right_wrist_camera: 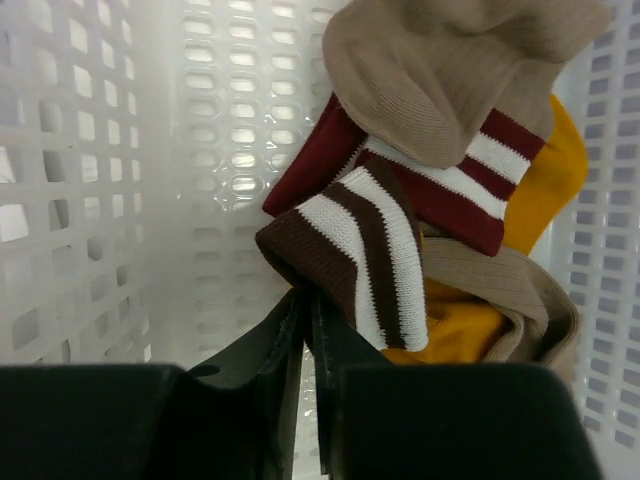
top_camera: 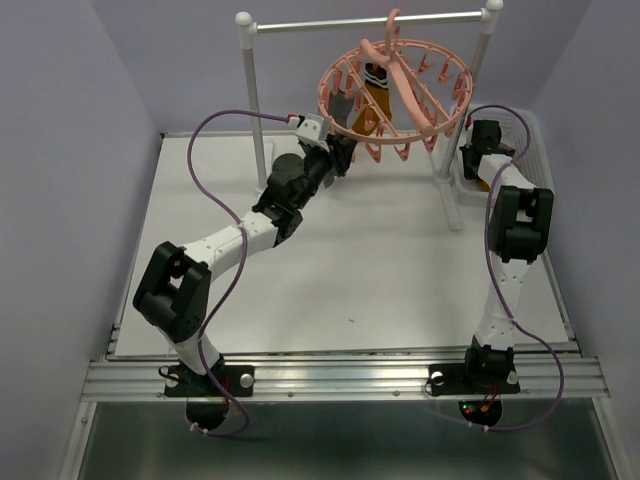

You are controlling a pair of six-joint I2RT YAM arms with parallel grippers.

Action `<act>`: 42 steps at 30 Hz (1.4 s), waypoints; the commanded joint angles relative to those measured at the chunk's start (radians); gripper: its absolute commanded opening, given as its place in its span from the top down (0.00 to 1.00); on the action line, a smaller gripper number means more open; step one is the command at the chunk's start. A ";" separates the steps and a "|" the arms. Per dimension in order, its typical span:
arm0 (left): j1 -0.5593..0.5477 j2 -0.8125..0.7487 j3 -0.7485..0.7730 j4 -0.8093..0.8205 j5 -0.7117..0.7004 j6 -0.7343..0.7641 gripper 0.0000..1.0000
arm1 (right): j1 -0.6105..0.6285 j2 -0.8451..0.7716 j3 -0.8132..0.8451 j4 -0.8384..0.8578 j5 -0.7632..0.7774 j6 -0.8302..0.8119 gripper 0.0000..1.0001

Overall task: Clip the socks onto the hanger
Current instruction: Pick up the sock from the bin.

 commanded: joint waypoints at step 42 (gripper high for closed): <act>-0.004 0.061 0.065 0.063 -0.009 0.000 1.00 | -0.027 -0.228 -0.037 -0.147 -0.276 -0.199 0.44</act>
